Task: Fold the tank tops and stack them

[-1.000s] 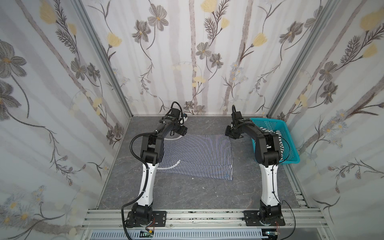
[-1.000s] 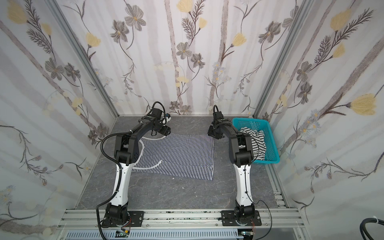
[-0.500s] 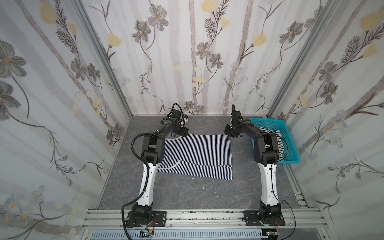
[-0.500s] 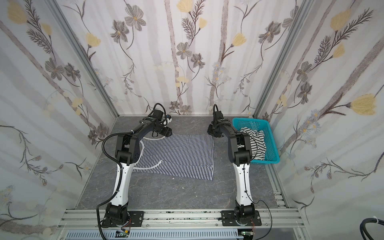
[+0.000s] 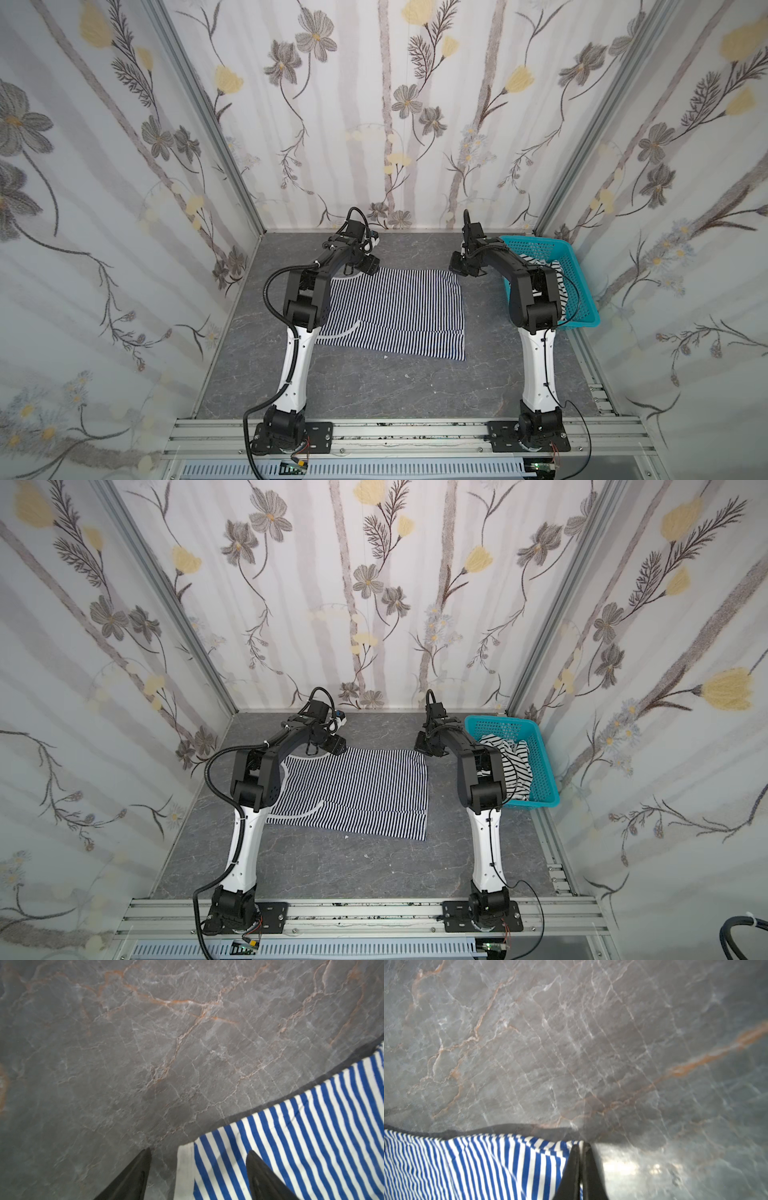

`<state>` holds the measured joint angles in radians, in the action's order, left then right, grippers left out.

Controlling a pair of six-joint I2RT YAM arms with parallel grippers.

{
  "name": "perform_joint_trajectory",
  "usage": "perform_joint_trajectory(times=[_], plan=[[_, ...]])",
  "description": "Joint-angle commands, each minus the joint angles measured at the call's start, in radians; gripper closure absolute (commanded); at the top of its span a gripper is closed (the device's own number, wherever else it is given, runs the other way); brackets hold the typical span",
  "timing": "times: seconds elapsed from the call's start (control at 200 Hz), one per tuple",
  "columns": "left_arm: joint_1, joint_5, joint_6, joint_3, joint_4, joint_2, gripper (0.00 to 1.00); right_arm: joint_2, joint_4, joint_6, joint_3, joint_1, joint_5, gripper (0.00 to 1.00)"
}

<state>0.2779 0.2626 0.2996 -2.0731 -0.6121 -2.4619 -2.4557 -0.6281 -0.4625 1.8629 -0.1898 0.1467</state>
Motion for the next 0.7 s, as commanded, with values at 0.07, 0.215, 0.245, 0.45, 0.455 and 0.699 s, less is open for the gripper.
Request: perform_joint_trajectory(times=[0.07, 0.215, 0.245, 0.45, 0.455, 0.699], plan=[[0.000, 0.002, 0.015, -0.011, -0.020, 0.001, 0.26, 0.074, 0.029, 0.003, -0.045, -0.003, -0.013, 1.00], [0.005, 0.018, 0.018, -0.018, -0.022, -0.015, 0.37, 0.096, 0.035, -0.001, -0.070, -0.006, -0.015, 1.00], [0.007, 0.015, 0.021, -0.015, -0.022, -0.014, 0.41, 0.102, 0.036, -0.001, -0.075, -0.007, -0.015, 1.00], [0.013, 0.011, 0.024, -0.017, -0.022, -0.013, 0.54, 0.116, 0.046, -0.004, -0.097, -0.007, -0.012, 1.00], [0.013, 0.010, 0.024, -0.017, -0.023, -0.014, 0.54, 0.116, 0.046, -0.004, -0.097, -0.007, -0.012, 1.00], [0.013, -0.004, 0.001, -0.039, -0.021, -0.032, 0.61, 0.127, 0.057, -0.006, -0.115, -0.007, -0.005, 1.00]])
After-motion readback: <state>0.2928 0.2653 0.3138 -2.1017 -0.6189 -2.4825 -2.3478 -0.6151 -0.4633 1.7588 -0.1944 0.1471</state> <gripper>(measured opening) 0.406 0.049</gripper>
